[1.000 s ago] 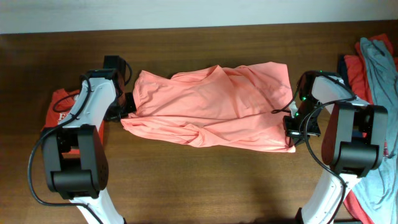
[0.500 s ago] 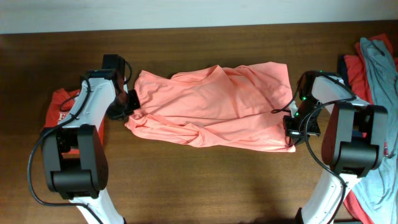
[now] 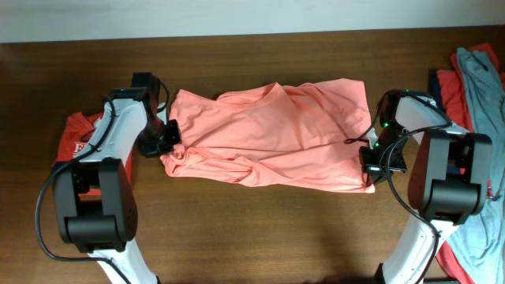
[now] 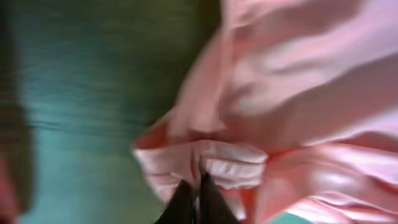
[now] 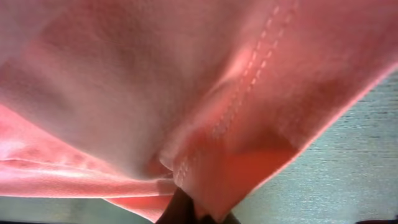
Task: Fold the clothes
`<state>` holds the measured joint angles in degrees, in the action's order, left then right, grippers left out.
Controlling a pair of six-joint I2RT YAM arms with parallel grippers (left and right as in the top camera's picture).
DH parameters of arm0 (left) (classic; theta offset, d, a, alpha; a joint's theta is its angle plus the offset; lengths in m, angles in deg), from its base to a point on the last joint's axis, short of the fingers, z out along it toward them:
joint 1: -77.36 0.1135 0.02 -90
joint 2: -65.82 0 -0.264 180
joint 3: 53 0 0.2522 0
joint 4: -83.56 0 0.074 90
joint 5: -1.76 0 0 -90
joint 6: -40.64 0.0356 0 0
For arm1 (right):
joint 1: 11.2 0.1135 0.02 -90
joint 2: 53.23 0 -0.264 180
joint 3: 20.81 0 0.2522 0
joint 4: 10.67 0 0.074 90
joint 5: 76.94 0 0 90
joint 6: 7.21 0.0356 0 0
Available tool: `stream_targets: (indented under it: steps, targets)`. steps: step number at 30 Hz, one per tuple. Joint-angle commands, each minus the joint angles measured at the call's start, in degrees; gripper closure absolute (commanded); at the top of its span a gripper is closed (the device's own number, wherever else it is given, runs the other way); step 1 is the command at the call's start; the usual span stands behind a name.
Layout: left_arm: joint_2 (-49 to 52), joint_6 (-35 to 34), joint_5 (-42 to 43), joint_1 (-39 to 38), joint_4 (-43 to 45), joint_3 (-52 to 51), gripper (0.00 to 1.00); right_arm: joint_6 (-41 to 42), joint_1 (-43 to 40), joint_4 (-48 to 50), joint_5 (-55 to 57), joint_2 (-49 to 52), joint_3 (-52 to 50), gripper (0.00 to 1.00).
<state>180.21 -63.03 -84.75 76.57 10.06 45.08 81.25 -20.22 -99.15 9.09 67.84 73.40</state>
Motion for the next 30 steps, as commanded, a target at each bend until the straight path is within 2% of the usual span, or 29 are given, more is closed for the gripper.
stream_targets:
  steps: [1, 2, 3, 11, 12, 15, 17, 21, 30]
  targets:
    - [0.0, 0.5, -8.4, 0.1, -0.5, -0.3, 0.68, 0.5, -0.4, 0.2, 0.9, 0.6, -0.4, 0.96]
    - [0.0, 0.5, -8.8, 0.1, -0.2, -0.3, 0.61, 0.5, -0.4, 0.2, 0.9, 0.6, -0.4, 0.96]
    - [0.0, 0.5, -8.9, 0.1, 0.2, -0.2, 0.59, 0.5, -0.4, 0.2, 0.9, 0.6, -0.4, 0.96]
    - [-0.9, 0.5, -8.1, 0.1, 1.3, 8.3, 0.56, 0.5, -0.4, 0.2, 0.9, 0.6, -0.4, 0.96]
    - [-0.9, 0.8, -6.5, 0.1, 2.4, 9.6, 0.52, 0.5, -0.4, 0.2, 0.9, 0.6, -0.4, 0.96]
    - [-0.9, 3.1, 0.3, 0.0, 8.9, 10.7, 0.5, 0.5, -0.4, 0.5, 0.9, 0.6, -0.4, 0.96]
    - [-0.5, 3.1, 3.0, 0.0, 13.4, 10.5, 0.55, 0.5, -0.4, 0.6, 0.9, 0.6, -0.4, 0.96]
    - [1.5, 3.1, 5.7, 0.0, 16.8, 10.5, 0.66, 0.5, -0.4, 0.6, 0.9, 0.6, -0.4, 0.96]
    - [10.8, 3.1, 10.7, 0.0, 18.2, 10.5, 0.76, 0.5, -0.4, 0.6, 0.9, 0.6, -0.4, 0.96]
